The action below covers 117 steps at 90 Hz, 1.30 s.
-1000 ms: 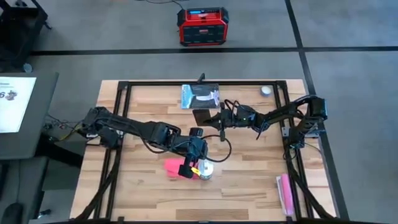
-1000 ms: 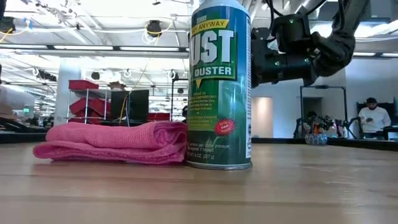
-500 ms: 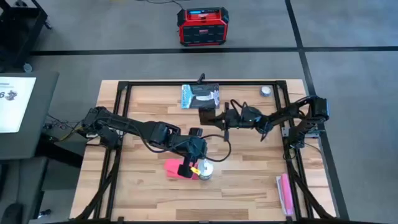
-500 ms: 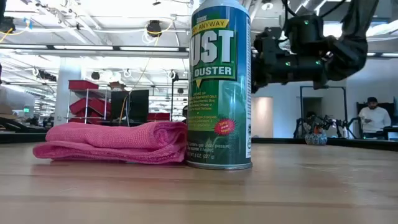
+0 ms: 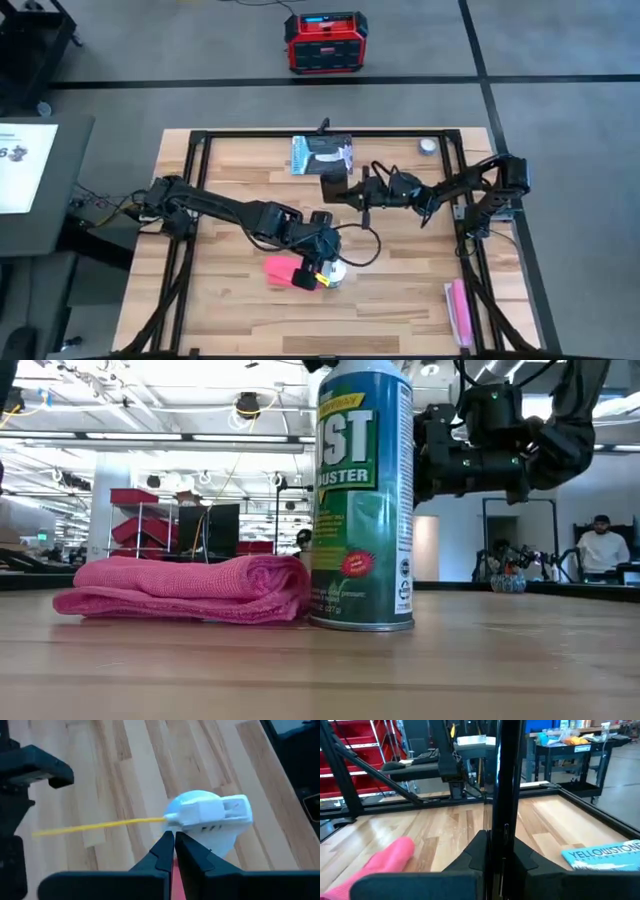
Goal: Apply microfiber cloth
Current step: Spray the back of the cellphone using the spray bottle
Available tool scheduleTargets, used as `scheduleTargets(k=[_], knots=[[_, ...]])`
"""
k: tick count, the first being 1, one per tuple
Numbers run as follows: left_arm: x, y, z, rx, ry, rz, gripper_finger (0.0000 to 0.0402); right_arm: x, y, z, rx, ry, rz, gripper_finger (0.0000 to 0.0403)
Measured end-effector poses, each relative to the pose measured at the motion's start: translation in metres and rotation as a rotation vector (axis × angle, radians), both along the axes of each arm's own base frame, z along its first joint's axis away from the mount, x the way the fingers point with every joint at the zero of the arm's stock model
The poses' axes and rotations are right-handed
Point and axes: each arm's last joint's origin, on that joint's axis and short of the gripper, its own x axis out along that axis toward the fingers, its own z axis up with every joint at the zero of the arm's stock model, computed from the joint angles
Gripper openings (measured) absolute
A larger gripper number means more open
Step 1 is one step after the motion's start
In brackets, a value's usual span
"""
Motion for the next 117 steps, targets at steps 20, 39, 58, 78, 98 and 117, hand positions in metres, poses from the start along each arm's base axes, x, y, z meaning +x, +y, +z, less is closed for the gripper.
scheduleTargets(k=[20, 39, 58, 78, 98, 117], knots=[[-0.003, 0.004, 0.025, 0.056, -0.038, 0.021, 0.0, 0.002, 0.001, 0.001, -0.006, 0.003, 0.009, 0.0016], [-0.003, 0.004, 0.031, 0.079, -0.053, -0.028, 0.0, -0.001, 0.001, -0.001, -0.003, 0.015, 0.007, 0.0016], [-0.003, 0.003, 0.031, 0.091, -0.053, -0.077, 0.0, -0.022, 0.003, 0.005, -0.019, -0.002, -0.123, 0.0016], [0.001, 0.009, 0.028, 0.097, -0.043, -0.144, 0.0, -0.038, 0.015, 0.007, -0.01, 0.039, -0.19, 0.0016], [0.003, 0.016, 0.028, 0.106, -0.047, -0.169, 0.0, -0.04, 0.028, 0.01, -0.022, 0.066, -0.222, 0.0016], [0.003, 0.016, 0.029, 0.105, -0.049, -0.187, 0.0, -0.041, 0.036, 0.01, -0.007, 0.064, -0.253, 0.0016]])
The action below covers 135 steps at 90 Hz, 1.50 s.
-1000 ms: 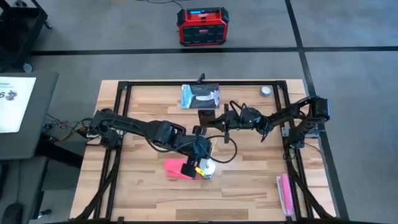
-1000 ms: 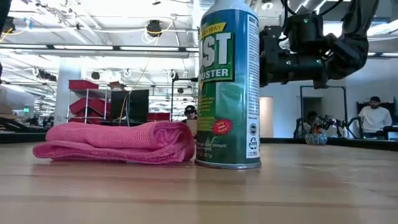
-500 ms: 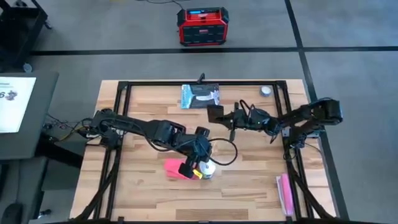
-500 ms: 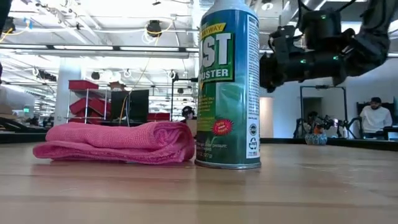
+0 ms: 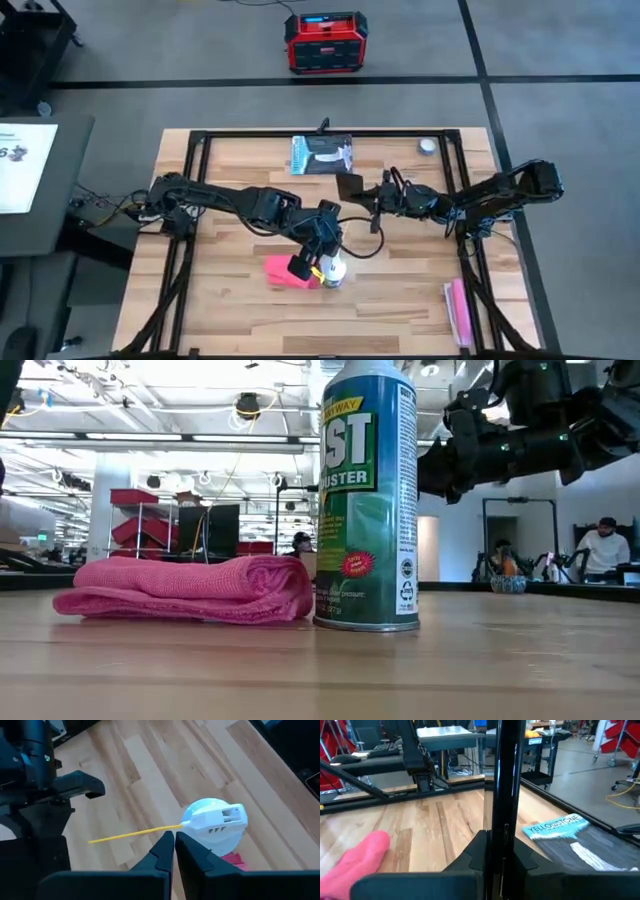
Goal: Apply microfiber cloth
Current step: Spray the back of the cellphone using the spray bottle
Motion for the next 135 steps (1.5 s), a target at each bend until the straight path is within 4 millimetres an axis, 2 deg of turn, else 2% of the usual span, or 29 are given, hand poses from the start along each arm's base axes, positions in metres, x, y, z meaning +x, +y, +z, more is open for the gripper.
scheduleTargets(k=[18, 47, 66, 93, 135], knots=[[0.0, 0.0, 0.0, -0.001, 0.0, -0.006, 0.0, -0.001, 0.009, -0.001, -0.01, 0.018, -0.066, 0.0016], [0.013, -0.004, -0.019, 0.009, 0.045, -0.049, 0.0, -0.01, 0.019, 0.012, -0.036, 0.012, -0.102, 0.0016], [0.013, -0.004, -0.019, 0.011, 0.039, -0.052, 0.0, -0.012, 0.021, 0.014, -0.037, 0.021, -0.101, 0.0016], [0.012, -0.003, -0.002, 0.016, -0.004, -0.061, 0.0, -0.014, 0.027, 0.015, -0.051, 0.022, -0.14, 0.0016], [0.017, -0.004, -0.015, 0.028, 0.051, -0.064, 0.0, -0.014, 0.032, 0.014, -0.054, 0.025, -0.142, 0.0016]])
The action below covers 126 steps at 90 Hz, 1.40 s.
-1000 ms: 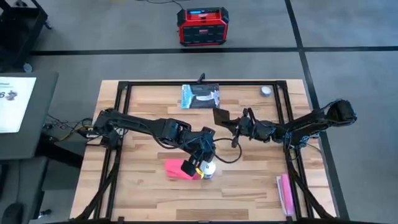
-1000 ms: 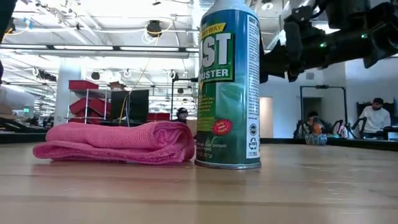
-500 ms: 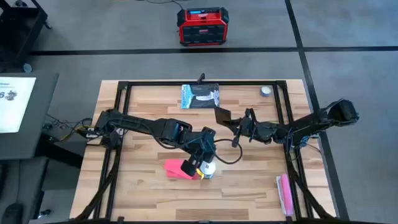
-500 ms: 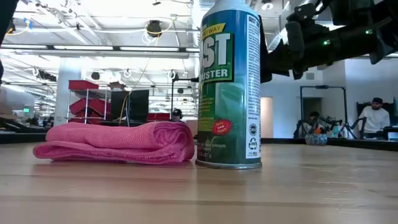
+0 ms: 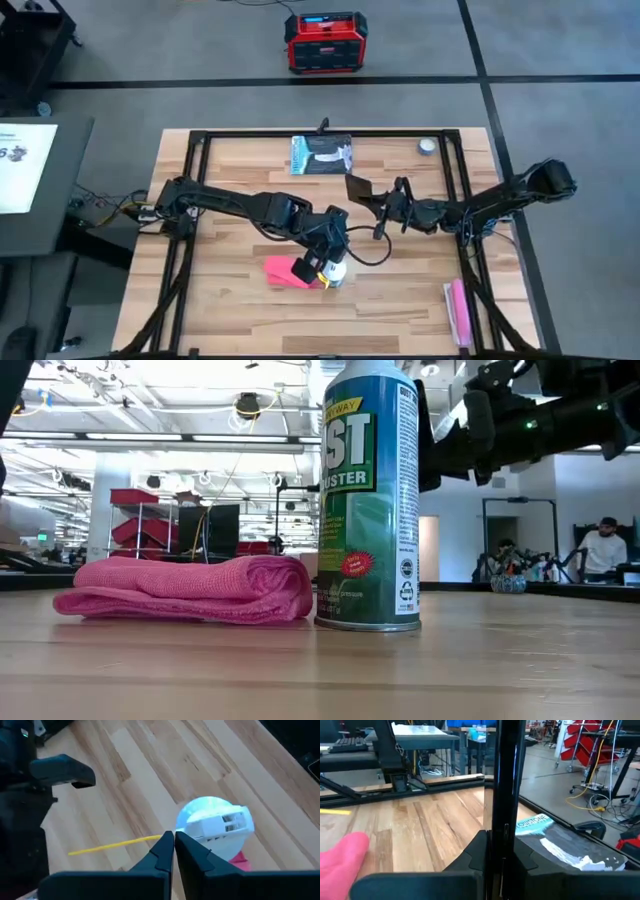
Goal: Apply microfiber cloth
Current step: Spray the back of the cellphone using the spray bottle
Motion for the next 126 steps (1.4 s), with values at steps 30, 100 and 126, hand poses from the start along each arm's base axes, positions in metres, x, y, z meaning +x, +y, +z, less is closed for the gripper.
scheduleTargets(k=[30, 100, 126], knots=[[0.0, 0.0, 0.0, 0.0, 0.0, 0.001, 0.0, 0.0, 0.0, 0.0, 0.013, -0.004, 0.0, 0.0016], [-0.001, 0.0, 0.0, -0.005, 0.005, 0.01, 0.0, -0.002, 0.011, -0.003, 0.042, 0.004, -0.002, 0.0016], [-0.001, 0.0, 0.0, -0.005, 0.006, 0.01, 0.0, -0.003, 0.015, -0.005, 0.047, 0.019, 0.011, 0.0016]])
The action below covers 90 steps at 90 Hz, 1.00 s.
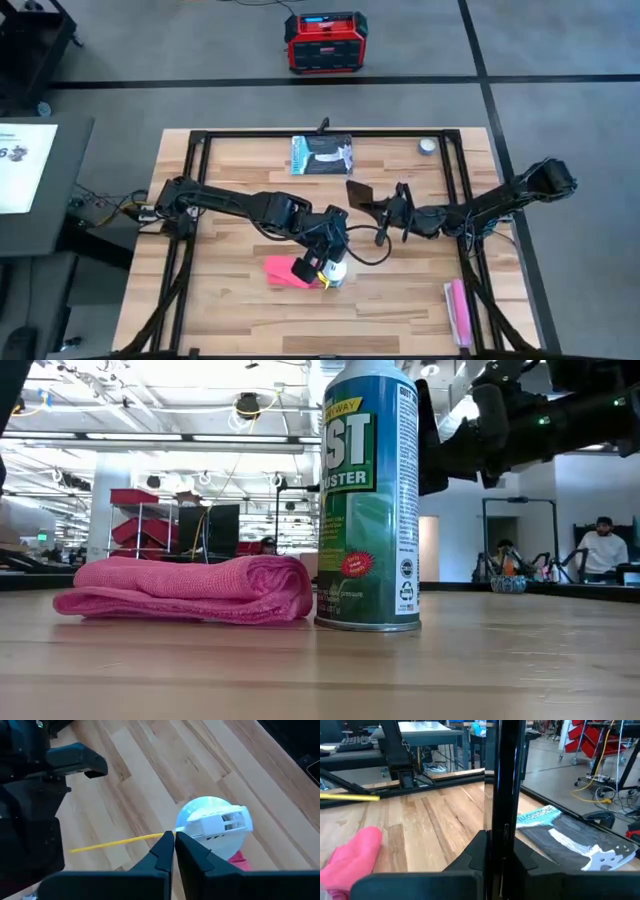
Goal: Apply microfiber cloth
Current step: Spray the back of the cellphone using the spray bottle
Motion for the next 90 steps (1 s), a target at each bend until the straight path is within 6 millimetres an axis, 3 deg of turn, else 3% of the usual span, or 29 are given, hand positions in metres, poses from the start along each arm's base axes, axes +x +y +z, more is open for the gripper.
scheduleTargets(k=[90], knots=[[0.0002, 0.0005, 0.0, -0.002, 0.0, 0.009, 0.0, 0.0, -0.0001, -0.0002, 0.0, 0.002, -0.001, 0.0016]])
